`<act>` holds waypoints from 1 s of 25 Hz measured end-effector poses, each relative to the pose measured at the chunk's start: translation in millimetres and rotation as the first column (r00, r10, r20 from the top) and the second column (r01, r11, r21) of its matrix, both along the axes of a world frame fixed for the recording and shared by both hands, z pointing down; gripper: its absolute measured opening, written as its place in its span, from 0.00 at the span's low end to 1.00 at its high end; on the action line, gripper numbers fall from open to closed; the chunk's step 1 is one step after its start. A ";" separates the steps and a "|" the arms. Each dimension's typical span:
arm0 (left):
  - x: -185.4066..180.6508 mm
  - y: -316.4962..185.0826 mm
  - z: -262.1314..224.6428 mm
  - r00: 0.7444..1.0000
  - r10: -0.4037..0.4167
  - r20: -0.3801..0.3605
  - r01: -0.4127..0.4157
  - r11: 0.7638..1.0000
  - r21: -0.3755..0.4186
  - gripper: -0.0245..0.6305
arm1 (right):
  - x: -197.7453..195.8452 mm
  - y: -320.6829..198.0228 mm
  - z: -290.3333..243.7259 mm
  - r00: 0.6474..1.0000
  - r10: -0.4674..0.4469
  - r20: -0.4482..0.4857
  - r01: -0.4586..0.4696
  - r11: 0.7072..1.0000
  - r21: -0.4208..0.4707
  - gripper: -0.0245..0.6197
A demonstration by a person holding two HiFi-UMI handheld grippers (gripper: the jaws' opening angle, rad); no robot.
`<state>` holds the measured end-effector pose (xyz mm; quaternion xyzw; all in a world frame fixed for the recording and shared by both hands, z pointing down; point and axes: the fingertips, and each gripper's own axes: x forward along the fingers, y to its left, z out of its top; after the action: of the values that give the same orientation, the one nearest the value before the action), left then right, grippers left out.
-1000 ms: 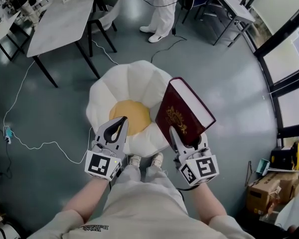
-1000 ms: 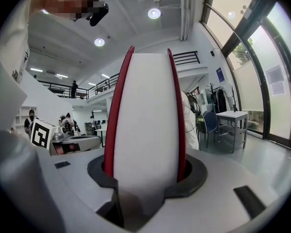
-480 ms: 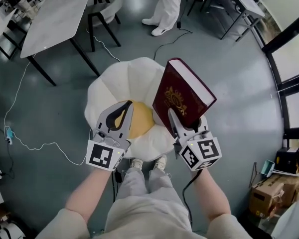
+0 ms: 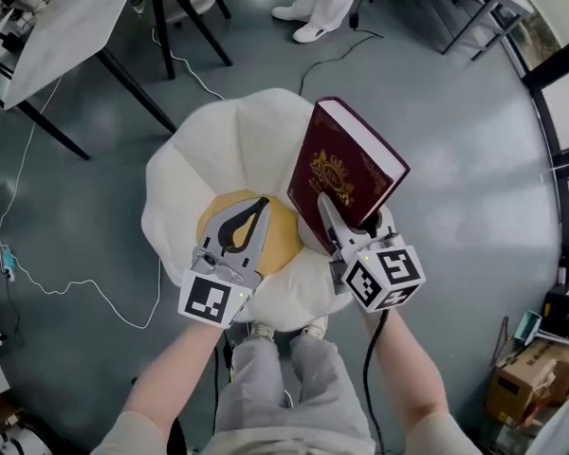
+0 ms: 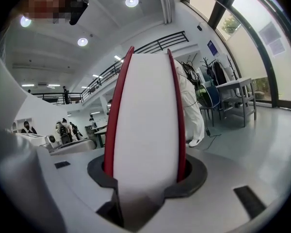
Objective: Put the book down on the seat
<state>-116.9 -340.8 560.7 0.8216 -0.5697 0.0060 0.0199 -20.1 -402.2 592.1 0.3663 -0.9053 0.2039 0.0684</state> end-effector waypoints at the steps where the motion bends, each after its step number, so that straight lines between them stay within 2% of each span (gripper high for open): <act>1: 1.3 -5.7 27.7 1.000 0.000 0.002 0.000 1.000 -0.017 0.04 | -1.4 -5.9 26.7 1.000 0.000 0.002 0.000 1.000 -0.017 0.37; 8: 0.5 -31.8 202.2 1.000 -0.023 -0.013 0.021 0.992 -0.125 0.04 | -10.6 -32.3 200.1 1.000 0.008 0.014 -0.006 0.994 -0.109 0.37; 16: -14.8 -38.3 351.4 0.998 -0.059 -0.011 0.055 0.978 -0.202 0.04 | -34.5 -49.4 352.2 0.998 0.022 0.052 -0.012 0.983 -0.181 0.37; 18: -17.9 -36.6 382.0 0.997 -0.072 -0.019 0.065 0.970 -0.234 0.04 | -39.9 -47.3 383.9 0.997 0.027 0.072 -0.010 0.974 -0.227 0.37; 20: -19.1 -33.3 405.0 0.996 -0.085 -0.025 0.075 0.962 -0.261 0.04 | -43.6 -42.9 414.6 0.998 0.023 0.055 -0.008 0.965 -0.263 0.37; 25: -17.7 -33.7 422.8 0.994 -0.099 -0.047 0.083 0.959 -0.271 0.04 | -53.7 -39.3 465.0 0.994 -0.041 -0.097 0.018 0.973 -0.228 0.37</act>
<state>-134.5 -374.5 983.5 0.7841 -0.5998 0.0574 0.1485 -73.9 -441.5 1057.0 0.3525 -0.8767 0.2862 0.1586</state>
